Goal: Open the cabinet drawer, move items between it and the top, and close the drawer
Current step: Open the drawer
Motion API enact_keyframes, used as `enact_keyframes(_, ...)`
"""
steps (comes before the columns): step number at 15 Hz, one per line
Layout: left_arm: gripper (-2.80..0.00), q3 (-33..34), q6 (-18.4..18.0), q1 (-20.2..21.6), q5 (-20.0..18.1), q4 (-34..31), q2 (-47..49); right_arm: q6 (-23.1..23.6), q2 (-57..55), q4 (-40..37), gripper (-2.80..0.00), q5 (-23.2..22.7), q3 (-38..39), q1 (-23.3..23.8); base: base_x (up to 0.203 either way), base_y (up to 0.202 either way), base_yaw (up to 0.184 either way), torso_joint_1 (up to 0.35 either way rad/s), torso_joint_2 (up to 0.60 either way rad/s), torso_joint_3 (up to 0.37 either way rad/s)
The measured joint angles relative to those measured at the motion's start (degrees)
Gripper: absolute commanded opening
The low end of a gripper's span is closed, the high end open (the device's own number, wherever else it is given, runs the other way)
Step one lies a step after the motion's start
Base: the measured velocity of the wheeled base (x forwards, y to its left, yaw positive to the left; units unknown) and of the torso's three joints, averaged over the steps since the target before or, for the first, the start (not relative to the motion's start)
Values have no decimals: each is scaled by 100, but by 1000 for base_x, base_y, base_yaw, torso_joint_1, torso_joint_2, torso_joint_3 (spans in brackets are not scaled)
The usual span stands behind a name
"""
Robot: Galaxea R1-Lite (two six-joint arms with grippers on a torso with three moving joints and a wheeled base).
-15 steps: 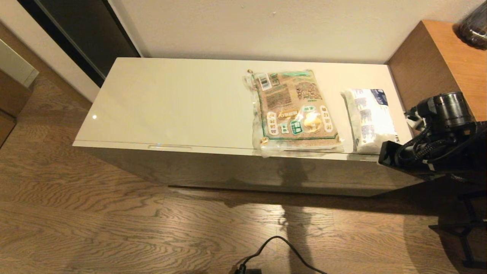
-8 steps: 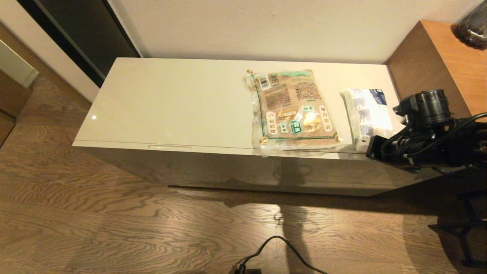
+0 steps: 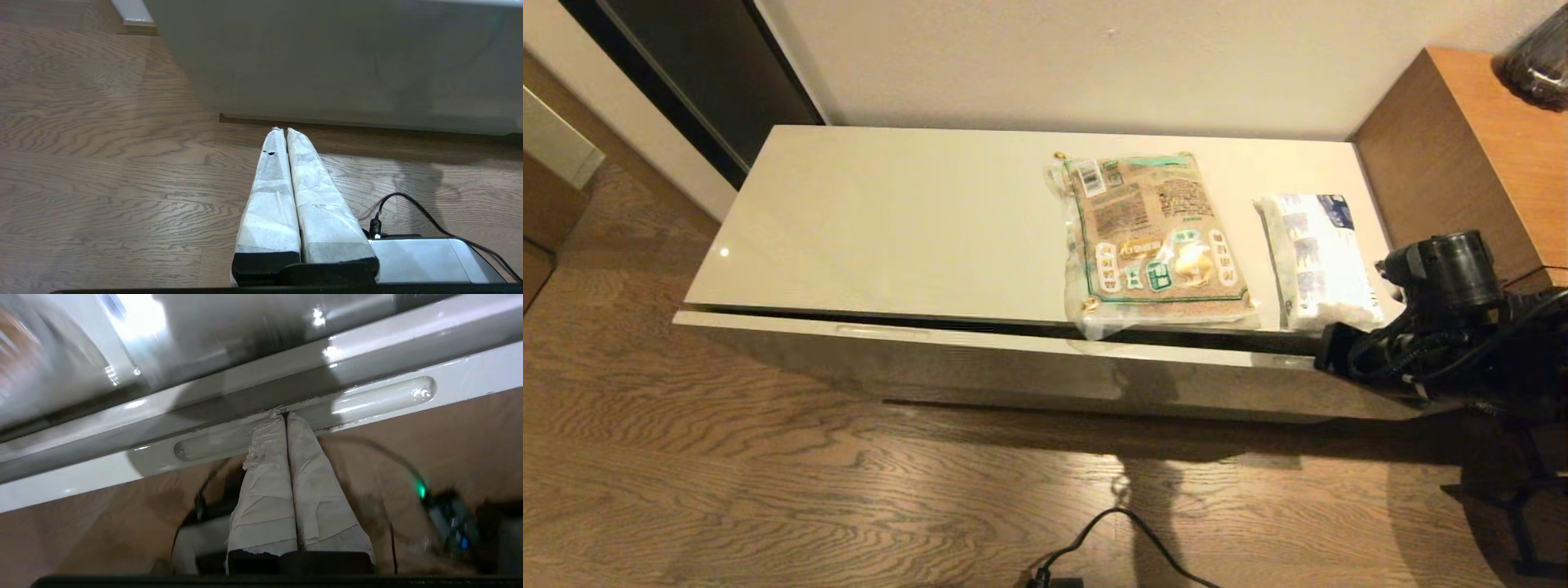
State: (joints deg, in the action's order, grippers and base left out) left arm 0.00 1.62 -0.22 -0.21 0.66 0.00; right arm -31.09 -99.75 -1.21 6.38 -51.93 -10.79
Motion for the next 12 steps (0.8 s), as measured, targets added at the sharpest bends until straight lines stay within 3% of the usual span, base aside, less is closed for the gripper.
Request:
enact_keyframes(6,-280,0,0,1,0,5,0,-750,403,-392,-280,-274,1122,-671,0,0,0,0,0,0)
enact_keyframes(10,-280,0,2,-2,0,-2,0,-1118,1664,-812,-280,-102,1631,-1061,0,0,0,0,0,0)
enact_keyframes(12,-280,0,0,0,2,2,0,-1206,2570,-1500,-280,25,1658,-1105,0,0,0,0,0,0)
